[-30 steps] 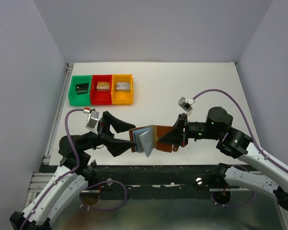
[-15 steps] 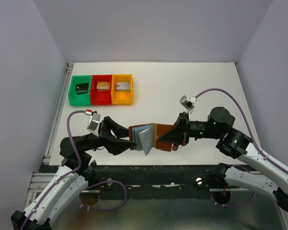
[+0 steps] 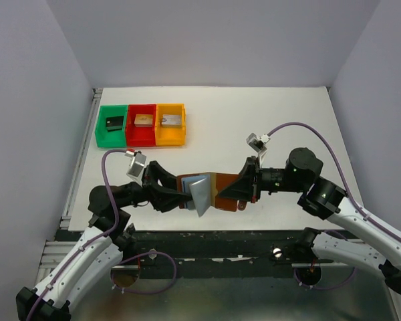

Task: Take the credit cards out of the card holder
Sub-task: Place the card holder at the center of the board.

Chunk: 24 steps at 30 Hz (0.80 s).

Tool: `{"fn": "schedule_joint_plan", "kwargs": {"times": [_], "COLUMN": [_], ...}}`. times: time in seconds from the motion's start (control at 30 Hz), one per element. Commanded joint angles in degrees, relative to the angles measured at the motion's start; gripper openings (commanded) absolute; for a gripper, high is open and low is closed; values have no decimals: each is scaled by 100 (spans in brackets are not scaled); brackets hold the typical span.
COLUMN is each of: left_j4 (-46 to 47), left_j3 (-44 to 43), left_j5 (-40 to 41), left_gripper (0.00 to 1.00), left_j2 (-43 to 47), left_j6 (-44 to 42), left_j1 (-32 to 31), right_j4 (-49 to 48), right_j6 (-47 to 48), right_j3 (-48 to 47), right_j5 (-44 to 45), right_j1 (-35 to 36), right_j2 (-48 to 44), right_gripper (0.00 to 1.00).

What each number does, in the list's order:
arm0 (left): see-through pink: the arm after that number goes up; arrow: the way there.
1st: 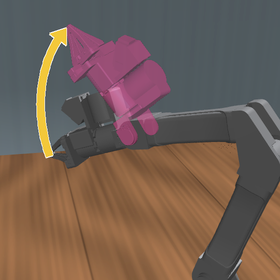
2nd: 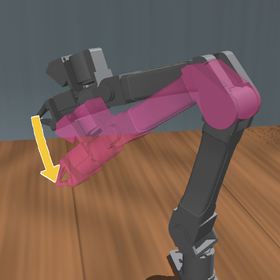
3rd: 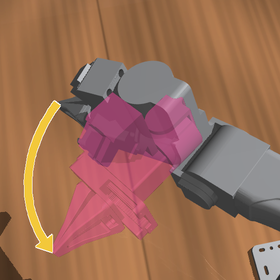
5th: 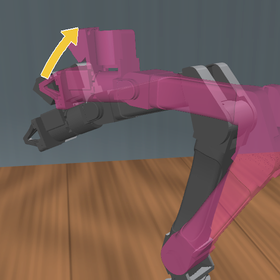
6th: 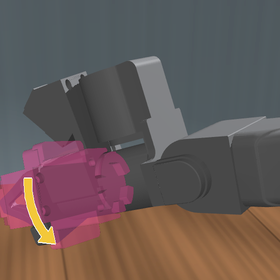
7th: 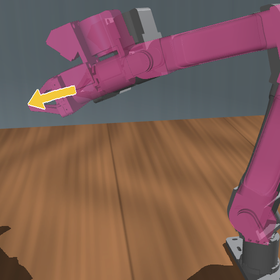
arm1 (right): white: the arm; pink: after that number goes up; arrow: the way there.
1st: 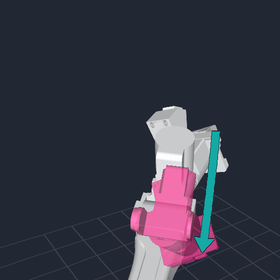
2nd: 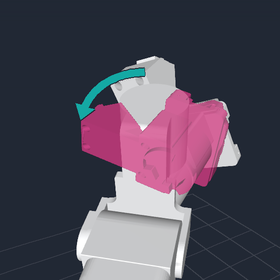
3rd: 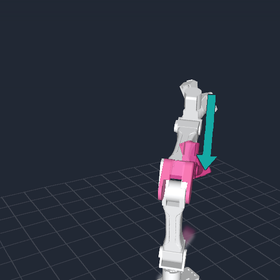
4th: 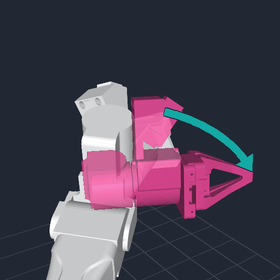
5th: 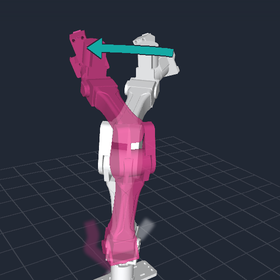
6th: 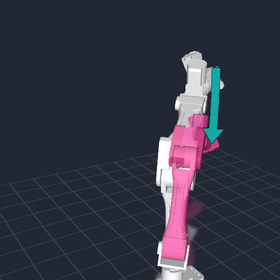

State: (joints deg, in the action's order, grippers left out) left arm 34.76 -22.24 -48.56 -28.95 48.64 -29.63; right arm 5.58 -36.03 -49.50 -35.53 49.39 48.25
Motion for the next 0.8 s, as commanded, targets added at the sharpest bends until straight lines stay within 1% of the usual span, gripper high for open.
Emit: {"fn": "schedule_joint_plan", "kwargs": {"times": [0.0,0.13,0.23,0.3,0.37,0.4,0.43,0.5,0.53,0.57,0.6,0.63,0.7,0.73,0.77], "left_j4": [294,338,286,111,-284,-608,-950,-1759,-2189,-2576,-3145,-3743,-4876,-5379,-5932], "left_j3": [-79,-70,-149,-236,-386,-491,-640,-939,-1105,-1264,-1457,-1650,-2107,-2387,-2582], "left_j5": [-180,-216,-295,-347,-365,-339,-278,-94,38,170,362,599,1310,1827,2241], "left_gripper": [54,36,26,17,8,3,0,0,0,0,0,0,0,0,0], "left_j2": [-76,-137,-172,-190,-181,-173,-155,-120,-102,-120,-137,-181,-373,-514,-707], "left_j6": [31,49,31,-12,-170,-310,-459,-785,-925,-1049,-1206,-1365,-1655,-1752,-1788], "left_j1": [27,27,27,27,27,27,27,27,27,27,27,27,27,27,18], "right_j4": [-233,-224,-181,-32,135,240,381,653,802,1021,1276,1426,1831,1997,2121], "right_j6": [8,26,43,114,193,228,280,368,421,500,588,667,825,878,922], "right_j3": [-51,-25,-8,-25,-60,-104,-139,-236,-297,-385,-455,-551,-736,-815,-921], "right_j5": [-183,-209,-156,-34,80,177,282,537,730,906,1142,1362,1837,2074,2242], "right_j1": [-34,-25,-25,-34,-34,-34,-26,-34,-34,-34,-34,-26,-34,-26,-25], "right_j2": [27,53,71,79,79,71,71,53,27,9,-26,-61,-157,-184,-202], "right_gripper": [0,0,0,0,1,6,16,43,52,58,63,66,70,72,80]}}
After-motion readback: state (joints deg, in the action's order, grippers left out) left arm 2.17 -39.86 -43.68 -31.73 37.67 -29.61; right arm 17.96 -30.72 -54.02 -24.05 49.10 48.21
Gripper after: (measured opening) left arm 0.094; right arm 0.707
